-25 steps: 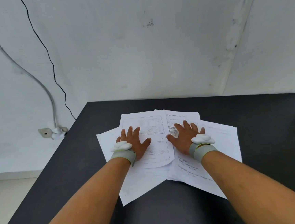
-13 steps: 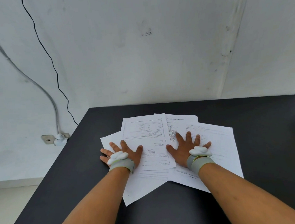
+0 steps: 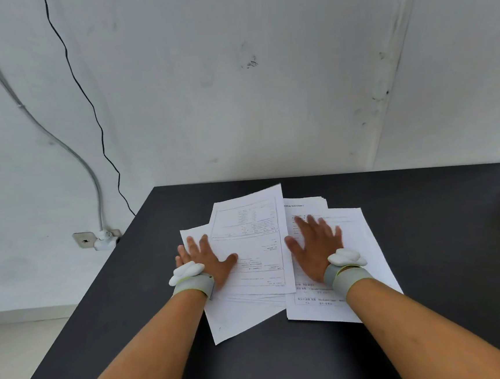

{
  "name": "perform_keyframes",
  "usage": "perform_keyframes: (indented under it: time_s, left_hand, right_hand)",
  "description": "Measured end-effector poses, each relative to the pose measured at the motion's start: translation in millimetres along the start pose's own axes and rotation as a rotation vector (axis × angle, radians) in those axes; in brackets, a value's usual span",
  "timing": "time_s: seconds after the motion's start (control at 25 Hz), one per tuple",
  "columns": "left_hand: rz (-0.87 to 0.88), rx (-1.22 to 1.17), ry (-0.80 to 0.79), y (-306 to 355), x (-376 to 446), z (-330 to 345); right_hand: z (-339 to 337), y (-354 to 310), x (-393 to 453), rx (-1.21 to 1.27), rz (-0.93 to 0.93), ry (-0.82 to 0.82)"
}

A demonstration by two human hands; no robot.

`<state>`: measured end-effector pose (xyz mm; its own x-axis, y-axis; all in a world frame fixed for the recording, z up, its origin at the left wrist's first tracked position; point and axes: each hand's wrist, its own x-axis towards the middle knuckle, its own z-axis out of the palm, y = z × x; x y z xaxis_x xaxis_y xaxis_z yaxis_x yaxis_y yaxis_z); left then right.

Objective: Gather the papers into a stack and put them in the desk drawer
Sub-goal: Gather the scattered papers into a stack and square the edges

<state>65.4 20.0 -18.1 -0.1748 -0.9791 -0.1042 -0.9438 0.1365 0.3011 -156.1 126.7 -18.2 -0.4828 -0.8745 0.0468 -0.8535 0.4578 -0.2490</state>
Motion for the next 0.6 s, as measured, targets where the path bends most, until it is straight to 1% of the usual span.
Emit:
perform_keyframes:
  time_s: [0.04, 0.08, 0.12, 0.16, 0.2, 0.28, 0.44, 0.52, 0.6]
  left_hand:
    - [-0.058, -0.015, 0.034, -2.8, -0.6, -2.3]
    - [-0.118, -0.026, 0.037, -5.2, -0.5, -4.7]
    - [-0.156, -0.033, 0.022, -7.1, -0.3, -6.0]
    - [-0.158, -0.041, 0.010, -9.2, -0.7, -5.6]
    - [-0.131, -0.047, 0.007, -11.0, -0.5, -3.1]
    - [-0.053, -0.052, 0.013, -14.9, -0.5, 2.0]
    - [0.027, -0.057, 0.007, -22.6, -1.4, 3.7]
    - [0.087, -0.108, -0.007, -19.5, -4.7, 2.7]
    - [0.128, -0.219, -0.019, -15.5, -8.5, 2.3]
  right_hand:
    - [-5.0, 8.0, -1.9, -0.047, 0.090, 0.030]
    - [-9.9, 16.2, -3.4, -0.084, 0.200, 0.019]
    - [-13.2, 23.9, -5.2, -0.104, 0.308, -0.029]
    - [-15.6, 29.6, -8.3, -0.112, 0.390, -0.093]
    - [-16.0, 33.1, -12.0, -0.122, 0.433, -0.154]
    - [-13.5, 32.5, -19.9, -0.141, 0.417, -0.202]
    - [-6.0, 6.4, -27.8, -0.138, 0.324, -0.195]
    - [-0.3, -10.3, -28.5, -0.103, 0.266, -0.205]
    - [6.2, -23.1, -27.8, -0.041, 0.169, -0.206]
